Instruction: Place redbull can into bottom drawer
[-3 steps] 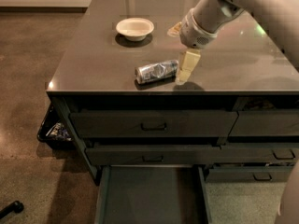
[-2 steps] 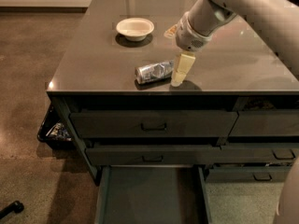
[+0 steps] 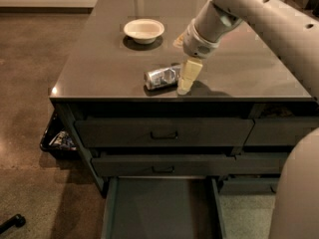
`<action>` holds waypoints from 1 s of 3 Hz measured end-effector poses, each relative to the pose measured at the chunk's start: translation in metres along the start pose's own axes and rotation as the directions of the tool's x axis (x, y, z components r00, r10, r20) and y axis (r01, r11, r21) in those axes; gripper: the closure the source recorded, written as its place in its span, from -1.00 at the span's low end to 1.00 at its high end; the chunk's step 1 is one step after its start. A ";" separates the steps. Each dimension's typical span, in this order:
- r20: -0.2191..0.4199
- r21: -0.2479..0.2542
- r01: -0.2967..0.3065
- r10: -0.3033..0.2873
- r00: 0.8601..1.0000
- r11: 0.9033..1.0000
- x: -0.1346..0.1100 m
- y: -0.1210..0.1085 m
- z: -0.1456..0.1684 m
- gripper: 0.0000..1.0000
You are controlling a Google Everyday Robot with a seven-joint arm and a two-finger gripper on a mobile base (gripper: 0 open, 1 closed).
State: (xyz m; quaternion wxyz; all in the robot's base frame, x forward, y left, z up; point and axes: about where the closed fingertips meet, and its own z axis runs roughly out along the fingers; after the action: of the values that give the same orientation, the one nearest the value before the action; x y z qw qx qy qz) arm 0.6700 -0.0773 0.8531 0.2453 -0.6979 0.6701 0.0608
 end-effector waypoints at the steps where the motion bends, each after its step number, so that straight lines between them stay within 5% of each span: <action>1: -0.001 -0.003 -0.003 0.003 1.000 1.000 0.000 0.000 0.000 -0.63; 3: -0.001 -0.003 -0.003 0.003 1.000 1.000 0.000 0.000 0.000 0.30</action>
Offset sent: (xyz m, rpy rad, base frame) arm 0.0000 -0.0001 -0.0002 -0.0006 0.0037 -0.0018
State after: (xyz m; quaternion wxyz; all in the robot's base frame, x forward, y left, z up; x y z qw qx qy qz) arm 0.6699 -0.0774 0.8528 0.2439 -0.6972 0.6712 0.0617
